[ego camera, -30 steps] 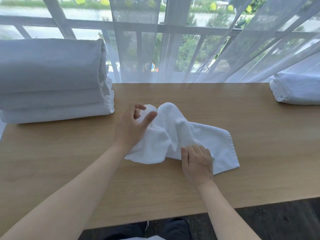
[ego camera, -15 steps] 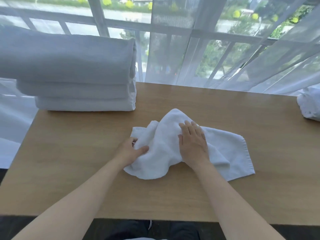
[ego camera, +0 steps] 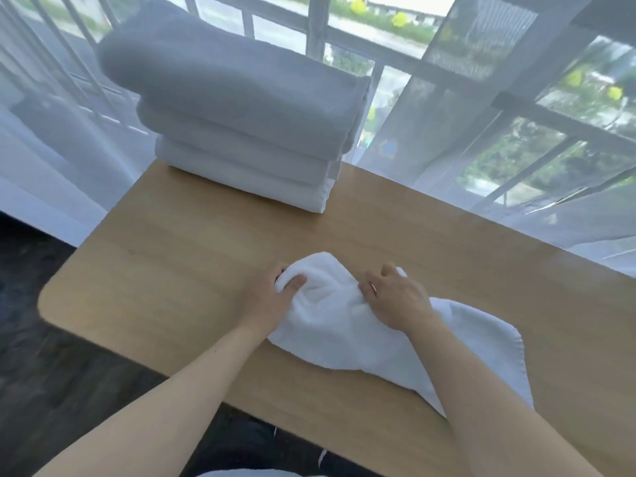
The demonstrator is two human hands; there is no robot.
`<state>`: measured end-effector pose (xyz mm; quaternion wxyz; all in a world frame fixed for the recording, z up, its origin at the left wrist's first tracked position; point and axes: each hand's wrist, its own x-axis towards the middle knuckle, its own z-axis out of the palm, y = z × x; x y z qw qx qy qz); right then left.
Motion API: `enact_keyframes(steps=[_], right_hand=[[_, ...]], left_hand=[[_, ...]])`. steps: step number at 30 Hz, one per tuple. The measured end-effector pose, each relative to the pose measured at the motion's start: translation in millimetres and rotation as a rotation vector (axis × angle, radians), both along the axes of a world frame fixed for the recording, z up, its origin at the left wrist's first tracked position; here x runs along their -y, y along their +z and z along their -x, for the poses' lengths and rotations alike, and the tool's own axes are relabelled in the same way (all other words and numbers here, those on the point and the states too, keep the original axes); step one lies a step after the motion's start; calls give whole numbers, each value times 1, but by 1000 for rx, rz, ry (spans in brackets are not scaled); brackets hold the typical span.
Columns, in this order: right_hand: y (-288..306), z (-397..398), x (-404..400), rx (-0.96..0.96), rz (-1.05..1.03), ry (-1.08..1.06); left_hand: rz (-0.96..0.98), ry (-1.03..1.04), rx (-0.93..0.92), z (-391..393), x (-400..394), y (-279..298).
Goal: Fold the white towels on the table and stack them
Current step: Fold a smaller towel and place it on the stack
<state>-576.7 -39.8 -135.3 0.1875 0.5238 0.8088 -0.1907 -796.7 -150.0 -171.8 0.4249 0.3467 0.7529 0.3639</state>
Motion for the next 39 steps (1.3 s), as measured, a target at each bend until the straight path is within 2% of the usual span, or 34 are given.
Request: enact_keyframes(steps=[2, 4, 6, 9, 11, 16, 19, 21, 23, 24, 25, 28, 31, 35, 39], right_hand=[[2, -3, -5, 14, -45, 8], [4, 1, -12, 7, -107, 65], [4, 11, -17, -54, -108, 102], [3, 28, -24, -221, 147, -37], [3, 36, -27, -247, 286, -52], [10, 35, -37, -27, 447, 110], [38, 24, -49, 40, 588, 18], [60, 20, -55, 252, 621, 64], [76, 21, -62, 435, 533, 216], [77, 23, -68, 431, 472, 263], [75, 27, -75, 358, 415, 281], [61, 52, -81, -25, 286, 274], [37, 89, -67, -159, 130, 398], [11, 126, -48, -125, -153, 583], [-10, 152, -37, -160, -189, 652]], left_hand=[[-2, 26, 31, -1, 4, 0], [36, 80, -15, -2, 10, -3], [83, 187, -12, -4, 14, 0], [106, 429, 208, -8, 14, 8], [156, 498, 290, -9, 14, 11], [216, 316, 417, -15, 22, 23], [233, 97, 511, -24, 37, 34], [211, 23, 552, -38, 47, 35], [127, 73, 592, -53, 55, 34], [81, 152, 606, -59, 58, 32], [35, 253, 606, -62, 60, 29], [-79, 565, 532, -55, 67, 20], [-79, 773, 433, -34, 76, 10], [-35, 813, 408, -5, 89, 1], [-32, 776, 473, 22, 90, -6]])
